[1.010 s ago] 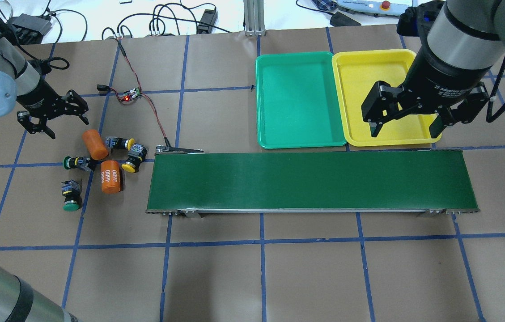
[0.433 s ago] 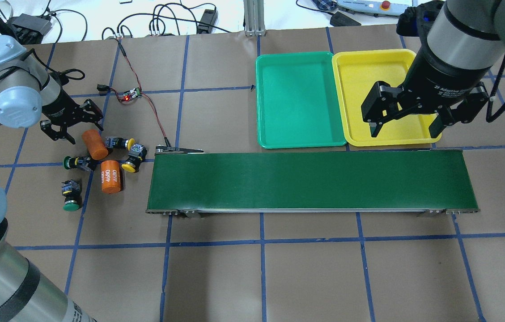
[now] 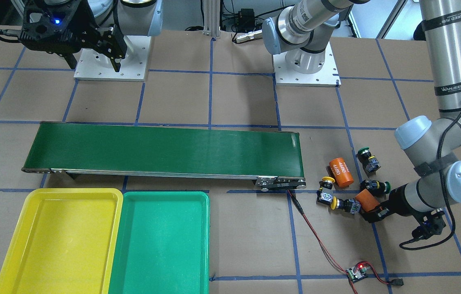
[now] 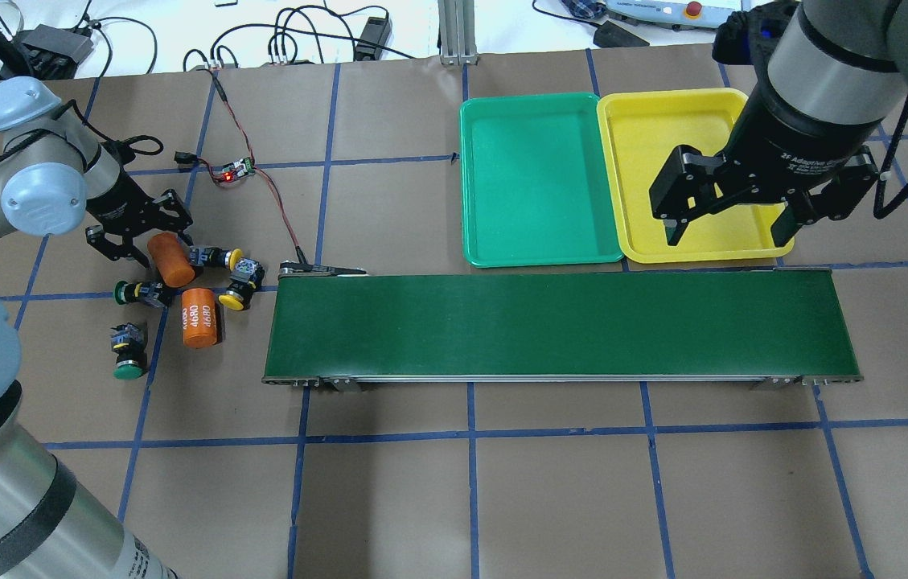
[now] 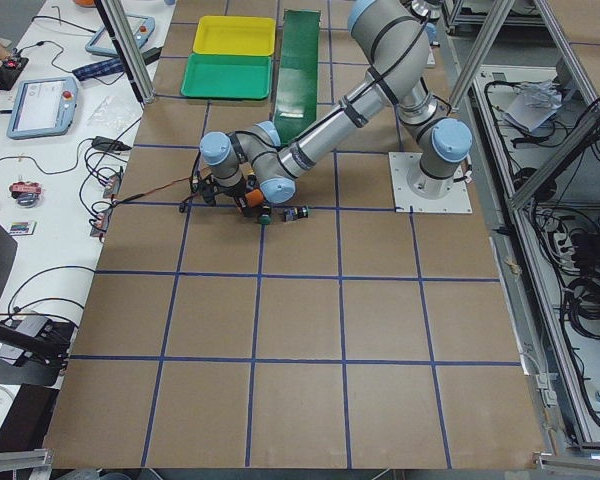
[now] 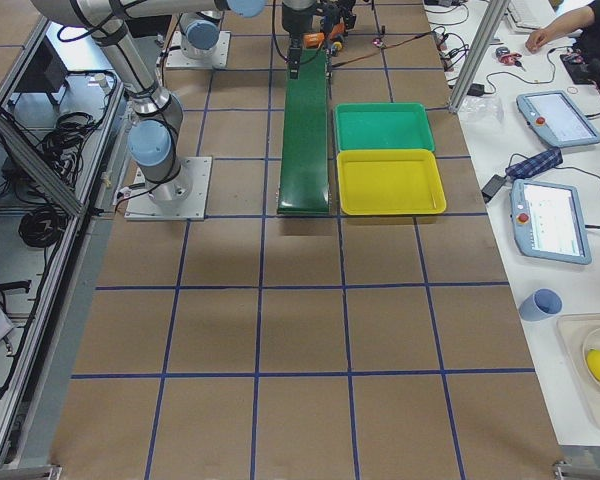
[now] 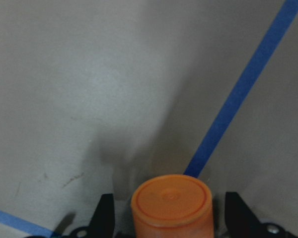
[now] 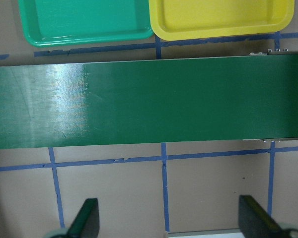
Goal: Sort buttons by color to trays
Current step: 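Carry the orange cylinder with the left gripper onto the belt, release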
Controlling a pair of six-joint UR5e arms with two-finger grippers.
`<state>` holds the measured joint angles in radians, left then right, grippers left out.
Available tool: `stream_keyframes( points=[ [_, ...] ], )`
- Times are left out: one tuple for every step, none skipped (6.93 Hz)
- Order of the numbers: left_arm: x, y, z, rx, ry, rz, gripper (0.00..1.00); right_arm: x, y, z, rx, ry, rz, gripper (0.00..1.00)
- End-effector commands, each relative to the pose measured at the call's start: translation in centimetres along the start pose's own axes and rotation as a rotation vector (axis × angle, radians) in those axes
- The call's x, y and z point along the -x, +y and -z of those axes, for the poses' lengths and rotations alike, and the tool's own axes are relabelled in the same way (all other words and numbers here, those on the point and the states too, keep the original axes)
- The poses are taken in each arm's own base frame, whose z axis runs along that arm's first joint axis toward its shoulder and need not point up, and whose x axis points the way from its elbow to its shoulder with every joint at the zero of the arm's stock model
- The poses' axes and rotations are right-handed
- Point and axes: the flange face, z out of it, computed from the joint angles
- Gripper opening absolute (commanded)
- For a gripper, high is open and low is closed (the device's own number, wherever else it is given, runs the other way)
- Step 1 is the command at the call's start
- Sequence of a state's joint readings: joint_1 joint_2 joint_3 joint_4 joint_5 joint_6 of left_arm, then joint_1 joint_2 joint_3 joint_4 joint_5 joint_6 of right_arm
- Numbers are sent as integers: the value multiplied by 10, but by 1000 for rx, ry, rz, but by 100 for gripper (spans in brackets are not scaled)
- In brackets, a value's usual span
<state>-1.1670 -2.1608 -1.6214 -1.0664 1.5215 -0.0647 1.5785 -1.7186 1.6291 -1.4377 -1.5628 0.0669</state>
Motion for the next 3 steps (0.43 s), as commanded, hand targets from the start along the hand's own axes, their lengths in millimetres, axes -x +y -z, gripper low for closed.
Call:
stream_keyframes(
  points=[
    [-4, 6, 14, 0, 8, -2, 0, 0, 0, 0, 2, 0, 2, 100],
    [-4, 8, 36, 8, 3, 0, 0, 0, 0, 0, 2, 0, 2, 100],
    [-7, 17, 69, 30, 1, 37, 0, 0, 0, 0, 2, 2, 1, 100]
  ],
)
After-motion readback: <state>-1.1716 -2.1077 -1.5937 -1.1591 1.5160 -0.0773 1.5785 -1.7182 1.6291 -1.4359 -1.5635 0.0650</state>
